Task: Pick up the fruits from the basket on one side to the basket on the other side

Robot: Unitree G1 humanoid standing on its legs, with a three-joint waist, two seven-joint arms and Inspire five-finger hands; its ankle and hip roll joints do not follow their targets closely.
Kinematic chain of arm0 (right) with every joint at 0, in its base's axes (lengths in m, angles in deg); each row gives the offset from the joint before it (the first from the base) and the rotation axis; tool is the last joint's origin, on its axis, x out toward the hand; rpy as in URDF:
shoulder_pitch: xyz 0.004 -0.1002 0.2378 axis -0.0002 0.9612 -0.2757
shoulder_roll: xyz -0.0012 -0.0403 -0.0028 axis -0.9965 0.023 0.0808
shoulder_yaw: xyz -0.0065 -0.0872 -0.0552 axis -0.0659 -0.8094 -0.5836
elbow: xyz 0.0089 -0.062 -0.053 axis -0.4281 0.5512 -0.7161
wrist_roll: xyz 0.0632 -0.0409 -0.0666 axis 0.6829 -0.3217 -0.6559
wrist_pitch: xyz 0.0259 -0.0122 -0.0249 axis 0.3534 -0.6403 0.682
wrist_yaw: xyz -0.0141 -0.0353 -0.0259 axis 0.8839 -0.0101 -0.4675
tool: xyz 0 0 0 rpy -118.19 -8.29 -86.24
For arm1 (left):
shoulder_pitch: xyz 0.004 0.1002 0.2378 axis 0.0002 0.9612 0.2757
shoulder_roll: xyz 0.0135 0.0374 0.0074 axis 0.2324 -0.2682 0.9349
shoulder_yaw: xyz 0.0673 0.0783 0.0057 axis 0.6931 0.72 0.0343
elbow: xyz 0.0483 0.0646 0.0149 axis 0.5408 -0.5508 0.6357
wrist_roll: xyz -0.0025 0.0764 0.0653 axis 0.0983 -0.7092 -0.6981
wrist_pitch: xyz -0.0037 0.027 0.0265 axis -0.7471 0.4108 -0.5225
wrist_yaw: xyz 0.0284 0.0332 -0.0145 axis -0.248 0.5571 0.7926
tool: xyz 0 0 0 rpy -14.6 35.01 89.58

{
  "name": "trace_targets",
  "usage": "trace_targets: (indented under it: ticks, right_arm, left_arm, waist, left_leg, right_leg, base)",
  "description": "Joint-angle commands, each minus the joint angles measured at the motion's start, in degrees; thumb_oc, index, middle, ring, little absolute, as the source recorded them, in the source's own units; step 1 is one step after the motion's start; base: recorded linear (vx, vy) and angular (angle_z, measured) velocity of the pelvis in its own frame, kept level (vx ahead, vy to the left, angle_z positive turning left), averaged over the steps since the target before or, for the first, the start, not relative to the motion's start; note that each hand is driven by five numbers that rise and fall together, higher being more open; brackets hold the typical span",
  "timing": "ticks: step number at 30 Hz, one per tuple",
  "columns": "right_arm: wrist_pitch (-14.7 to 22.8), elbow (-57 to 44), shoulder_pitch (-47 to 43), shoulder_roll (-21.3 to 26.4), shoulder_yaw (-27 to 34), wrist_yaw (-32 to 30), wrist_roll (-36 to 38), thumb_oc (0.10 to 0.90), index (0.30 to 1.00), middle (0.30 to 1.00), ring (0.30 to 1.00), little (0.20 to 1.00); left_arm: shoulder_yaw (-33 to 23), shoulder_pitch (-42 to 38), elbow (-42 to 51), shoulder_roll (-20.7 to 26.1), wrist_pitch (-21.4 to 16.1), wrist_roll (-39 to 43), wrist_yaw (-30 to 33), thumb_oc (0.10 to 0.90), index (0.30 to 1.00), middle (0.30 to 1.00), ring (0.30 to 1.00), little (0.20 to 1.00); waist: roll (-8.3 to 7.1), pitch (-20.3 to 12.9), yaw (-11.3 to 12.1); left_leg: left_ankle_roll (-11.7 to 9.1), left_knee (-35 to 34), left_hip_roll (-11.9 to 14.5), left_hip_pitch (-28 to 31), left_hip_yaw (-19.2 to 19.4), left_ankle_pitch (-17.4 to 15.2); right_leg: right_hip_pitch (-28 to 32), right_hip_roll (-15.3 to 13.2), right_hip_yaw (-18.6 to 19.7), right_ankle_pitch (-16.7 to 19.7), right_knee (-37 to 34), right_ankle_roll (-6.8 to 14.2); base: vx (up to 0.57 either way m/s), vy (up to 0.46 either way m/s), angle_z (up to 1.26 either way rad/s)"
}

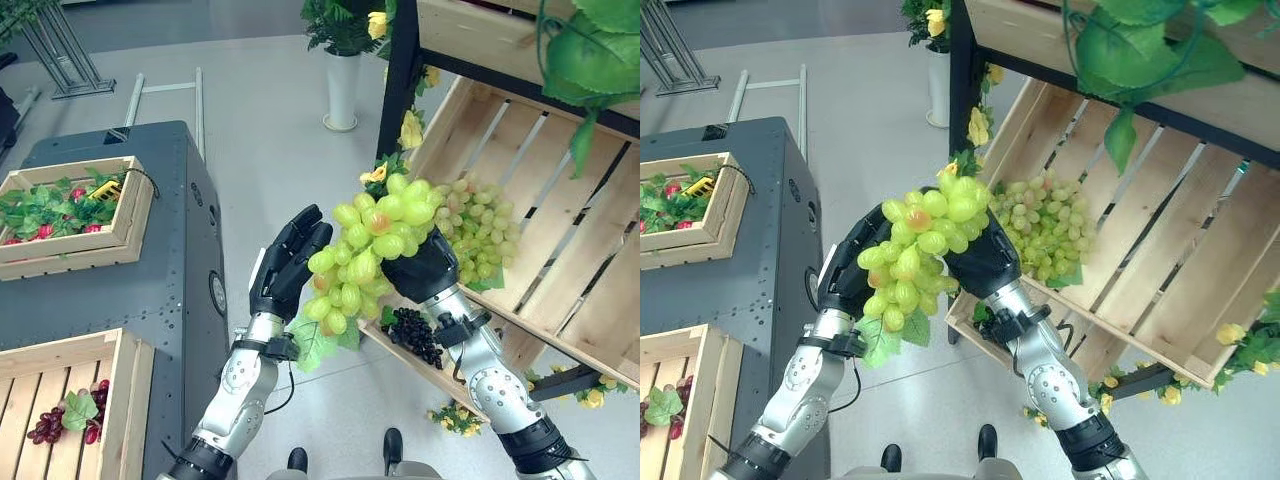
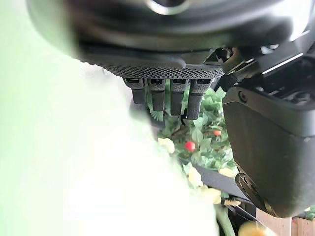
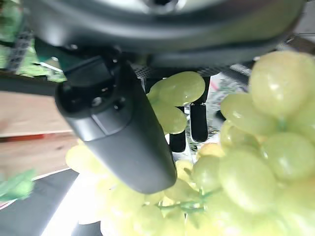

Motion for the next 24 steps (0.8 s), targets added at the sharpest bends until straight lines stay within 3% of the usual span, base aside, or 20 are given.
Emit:
trace_targets:
  ticks: [1, 6, 13, 17, 21, 22, 24]
  right_arm:
    - [11.5, -8.1, -9.3, -3.7, 7.7, -7.0, 5.2, 0.4, 0.3, 0.3, 0.3, 0.3]
    - [15.7, -4.5, -12.6, -3.4, 14.1, -21.0, 2.1, 0.4, 0.3, 0.3, 0.3, 0.3]
    - [17.8, 4.3, -14.9, -1.3, 19.4, -31.5, -1.8, 0.4, 0.3, 0.3, 0.3, 0.3]
    - [16.6, 8.6, -15.9, 0.3, 21.5, -36.5, -3.2, 0.4, 0.3, 0.3, 0.3, 0.3]
    - [13.6, 15.5, -17.0, 4.1, 23.3, -41.7, -5.6, 0.4, 0.3, 0.3, 0.3, 0.3]
    - [11.4, 18.1, -17.0, 5.7, 24.1, -43.1, -6.6, 0.4, 0.3, 0.3, 0.3, 0.3]
    - [10.9, 21.3, -17.2, 7.5, 24.5, -44.6, -9.5, 0.4, 0.3, 0.3, 0.3, 0.3]
  left_arm:
    - [-0.1, -6.4, 4.9, -0.5, -3.5, -0.2, 0.4, 0.8, 0.9, 0.9, 0.9, 0.9]
    - [-0.1, -6.8, 4.1, -0.4, -3.0, 0.4, 0.8, 0.8, 0.9, 0.9, 0.9, 0.9]
    - [0.3, -6.3, 3.2, 0.3, -3.5, 1.8, 0.6, 0.8, 0.9, 0.9, 0.9, 0.9]
    - [0.4, -6.1, 3.1, 0.6, -3.5, 2.1, 0.4, 0.8, 0.9, 0.9, 0.9, 0.9]
    - [0.2, -6.1, 3.0, 1.4, -3.5, 2.5, 0.4, 0.8, 0.9, 0.9, 0.9, 0.9]
    - [0.1, -6.1, 3.2, 1.9, -3.3, 2.9, 0.4, 0.8, 0.9, 0.9, 0.9, 0.9]
    - [0.0, -6.2, 3.2, 2.1, -3.1, 3.2, 0.2, 0.8, 0.9, 0.9, 0.9, 0.9]
  waist:
    - [1.27, -4.7, -0.9]
    - [1.12, -5.3, -1.1]
    - [0.88, -5.7, -1.1]
    - [0.71, -5.8, -1.0]
    - [0.5, -5.8, -0.9]
    - [0.44, -5.8, -0.8]
    - [0.36, -5.8, -0.7]
  left_leg:
    - [2.5, 0.5, -0.4, -0.8, 1.0, -3.0]
    - [2.5, 0.5, 0.1, -0.7, 1.6, -3.1]
    - [2.0, 0.5, 0.9, -0.2, 1.8, -3.3]
    - [1.8, 0.5, 1.2, -0.3, 1.7, -3.3]
    - [1.5, 0.5, 1.5, -0.3, 1.7, -3.2]
    - [1.4, 0.5, 1.6, -0.4, 1.6, -3.1]
    - [1.3, 0.5, 1.6, -0.4, 1.5, -3.0]
  right_leg:
    - [3.8, -2.3, 0.6, -1.9, 0.7, 2.1]
    - [3.6, -2.2, 0.8, -1.6, 0.5, 2.1]
    - [4.1, -1.6, 0.6, -1.9, 0.2, 1.6]
    - [4.2, -1.5, 0.4, -2.0, 0.2, 1.4]
    - [4.3, -1.3, 0.2, -2.0, 0.2, 1.1]
    - [4.3, -1.3, 0.0, -2.1, 0.2, 1.0]
    - [4.3, -1.3, -0.1, -2.1, 0.2, 1.0]
  base:
    - [0.0, 0.008, -0.08]
    - [0.0, -0.002, -0.03]
    - [0.01, -0.007, -0.01]
    - [0.01, -0.006, -0.01]
    - [0.0, 0.0, 0.0]
    - [0.0, 0.0, 0.0]
    - [0.0, 0.0, 0.0]
